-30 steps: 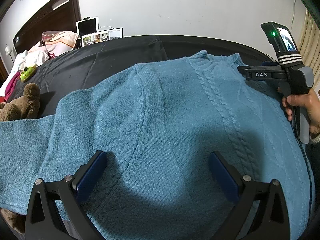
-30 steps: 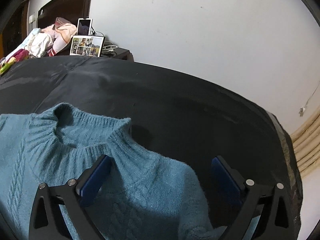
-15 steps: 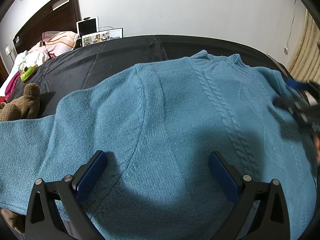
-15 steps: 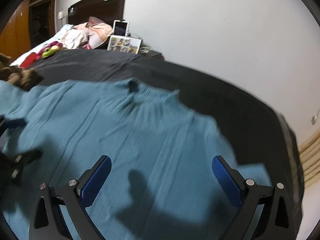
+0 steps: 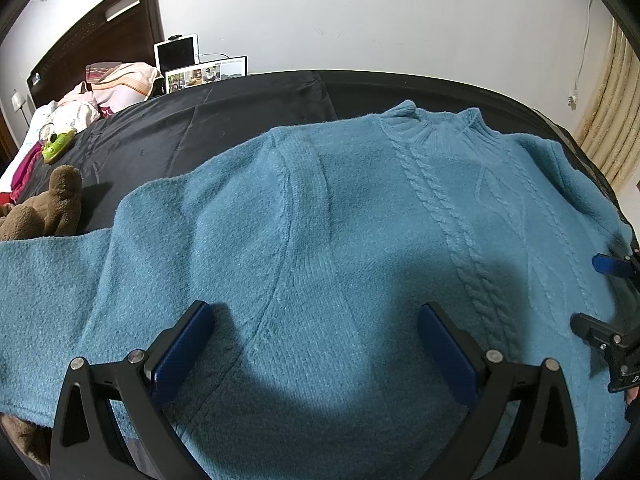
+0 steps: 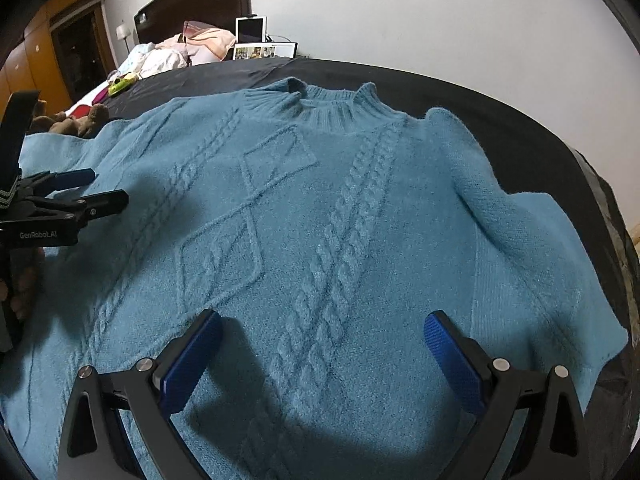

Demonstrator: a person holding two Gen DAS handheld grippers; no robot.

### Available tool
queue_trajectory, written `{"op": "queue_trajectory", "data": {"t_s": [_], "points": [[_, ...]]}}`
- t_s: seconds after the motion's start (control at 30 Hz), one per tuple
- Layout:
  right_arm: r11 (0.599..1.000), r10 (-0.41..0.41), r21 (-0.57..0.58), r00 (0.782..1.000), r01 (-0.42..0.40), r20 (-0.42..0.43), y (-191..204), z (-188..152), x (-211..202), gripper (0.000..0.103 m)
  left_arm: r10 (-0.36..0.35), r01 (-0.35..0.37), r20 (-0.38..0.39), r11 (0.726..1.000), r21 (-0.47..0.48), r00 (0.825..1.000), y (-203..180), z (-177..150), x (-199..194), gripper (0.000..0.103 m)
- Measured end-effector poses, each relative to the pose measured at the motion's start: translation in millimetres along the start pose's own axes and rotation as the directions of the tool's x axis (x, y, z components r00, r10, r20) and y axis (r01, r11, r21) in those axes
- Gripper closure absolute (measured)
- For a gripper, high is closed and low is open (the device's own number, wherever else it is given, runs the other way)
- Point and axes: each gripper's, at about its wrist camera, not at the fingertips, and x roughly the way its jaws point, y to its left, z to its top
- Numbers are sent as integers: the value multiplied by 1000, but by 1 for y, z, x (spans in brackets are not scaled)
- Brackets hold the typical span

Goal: Fold clothes

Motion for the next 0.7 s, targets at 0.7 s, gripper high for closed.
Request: {"op": "queue_trajectory", "data": {"t_s": [0.7], "points": [[874,-266,450,956,183,128,-148,-122,-120,1,4,-4,2,1000,-10,1000,25,-3,-2,1]]}}
